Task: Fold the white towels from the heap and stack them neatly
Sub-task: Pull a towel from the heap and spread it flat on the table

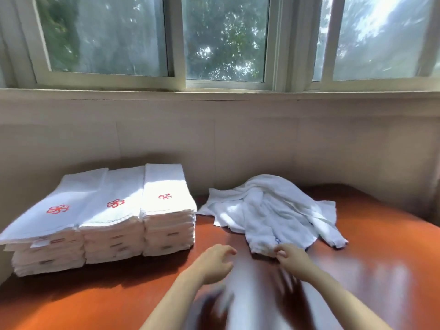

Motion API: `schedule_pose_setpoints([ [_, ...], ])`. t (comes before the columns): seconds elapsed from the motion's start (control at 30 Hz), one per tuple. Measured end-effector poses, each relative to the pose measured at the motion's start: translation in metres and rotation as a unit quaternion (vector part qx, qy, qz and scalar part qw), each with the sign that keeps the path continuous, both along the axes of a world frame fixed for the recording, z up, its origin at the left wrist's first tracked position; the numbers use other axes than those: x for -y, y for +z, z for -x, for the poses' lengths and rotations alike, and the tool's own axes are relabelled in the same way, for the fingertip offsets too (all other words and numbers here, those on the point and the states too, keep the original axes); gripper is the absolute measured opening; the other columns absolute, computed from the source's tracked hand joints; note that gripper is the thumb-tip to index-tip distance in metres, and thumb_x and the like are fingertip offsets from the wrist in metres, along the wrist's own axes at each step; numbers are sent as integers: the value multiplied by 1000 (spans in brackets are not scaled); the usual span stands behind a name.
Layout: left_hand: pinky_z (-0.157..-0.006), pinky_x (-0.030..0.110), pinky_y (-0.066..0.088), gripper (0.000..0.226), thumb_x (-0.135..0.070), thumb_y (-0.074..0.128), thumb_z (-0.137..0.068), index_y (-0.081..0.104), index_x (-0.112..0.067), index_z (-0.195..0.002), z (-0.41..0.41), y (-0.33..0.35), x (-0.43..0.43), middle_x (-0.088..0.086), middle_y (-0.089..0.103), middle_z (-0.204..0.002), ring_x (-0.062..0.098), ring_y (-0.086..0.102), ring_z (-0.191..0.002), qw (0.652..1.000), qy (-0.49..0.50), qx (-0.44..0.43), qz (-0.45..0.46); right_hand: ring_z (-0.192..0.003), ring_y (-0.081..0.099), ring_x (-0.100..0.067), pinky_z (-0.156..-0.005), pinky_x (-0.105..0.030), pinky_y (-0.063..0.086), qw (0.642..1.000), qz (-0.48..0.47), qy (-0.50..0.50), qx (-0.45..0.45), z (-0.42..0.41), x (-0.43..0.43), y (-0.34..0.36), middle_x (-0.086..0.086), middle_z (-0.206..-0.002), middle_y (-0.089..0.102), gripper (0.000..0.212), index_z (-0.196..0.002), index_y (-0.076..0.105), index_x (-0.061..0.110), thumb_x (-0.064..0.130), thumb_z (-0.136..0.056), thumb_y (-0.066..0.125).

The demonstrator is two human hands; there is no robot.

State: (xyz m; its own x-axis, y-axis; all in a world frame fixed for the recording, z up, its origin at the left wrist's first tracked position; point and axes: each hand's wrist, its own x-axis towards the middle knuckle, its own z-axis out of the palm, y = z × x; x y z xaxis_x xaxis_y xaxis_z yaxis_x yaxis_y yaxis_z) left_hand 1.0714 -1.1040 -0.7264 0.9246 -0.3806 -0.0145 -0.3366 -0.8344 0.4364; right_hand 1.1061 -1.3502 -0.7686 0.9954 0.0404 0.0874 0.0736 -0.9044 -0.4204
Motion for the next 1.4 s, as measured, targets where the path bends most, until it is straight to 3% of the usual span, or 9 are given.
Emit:
schedule_pose_setpoints([
  [0.2,-105,37,36,57,-19,45,-91,31,-26,-147,-62,-37,68,1,30,-146,22,38,-131,992,-35,64,-99,-134,36,-16,-106,-28,32,994,110,-17,13,-43,62,-29,2,-140,42,50,-140,39,26,31,-91,48],
  [0.33,-110,35,30,60,-31,53,-86,36,-30,-143,-100,-54,98,5,24,-152,24,27,-139,982,-72,119,-132,-119,48,-15,-95,-30,34,996,71,6,46,-73,88,-47,9,-121,53,25,-112,56,27,41,-93,50],
  [0.5,-87,31,36,24,-15,43,-86,53,-16,-108,-101,-81,128,3,52,-114,26,49,-107,978,-26,202,-56,-100,55,-25,-84,-30,37,987,71,22,140,-83,87,-55,-1,-103,59,19,-94,62,15,29,-93,50],
  [0.67,-84,29,36,36,-11,37,-83,50,-23,-115,-71,-83,106,-3,54,-108,22,49,-104,970,16,231,-75,-100,48,-24,-86,-31,31,979,152,48,127,-53,63,-44,-1,-110,56,21,-103,58,20,19,-93,40],
  [0.9,-39,14,35,44,-35,89,-28,64,-28,-63,-6,-61,55,-12,54,-51,9,55,-46,954,2,250,-168,-103,48,-26,-87,-34,31,981,151,77,92,28,8,-39,-8,-110,56,26,-105,54,15,7,-86,37],
  [1.07,-83,29,40,36,-47,46,-85,60,-21,-106,30,-64,43,-1,64,-111,24,56,-108,961,114,139,-209,-104,47,-27,-71,-33,24,983,148,102,36,71,-16,-36,-10,-111,55,13,-100,48,20,15,-91,38],
  [1.2,-88,34,37,40,-43,44,-89,44,-24,-124,51,-62,61,0,47,-124,24,46,-116,961,109,148,-204,-78,46,-17,-69,-32,27,992,-30,118,-46,89,-22,-15,-4,-87,56,24,-73,38,24,23,-97,41],
  [1.3,-88,33,37,37,-27,46,-89,42,-23,-126,57,-57,76,-1,48,-123,22,46,-114,978,48,160,-122,-58,37,-9,-56,-27,32,938,-310,97,-120,101,-22,-1,2,-63,41,27,-67,37,21,15,-92,45],
  [1.4,-85,32,43,32,-26,44,-89,46,-27,-121,59,-49,77,-3,60,-114,21,57,-105,994,66,92,7,-55,41,-10,-52,-20,33,882,-422,123,-166,112,-12,2,0,-61,43,25,-70,44,16,10,-94,45],
])
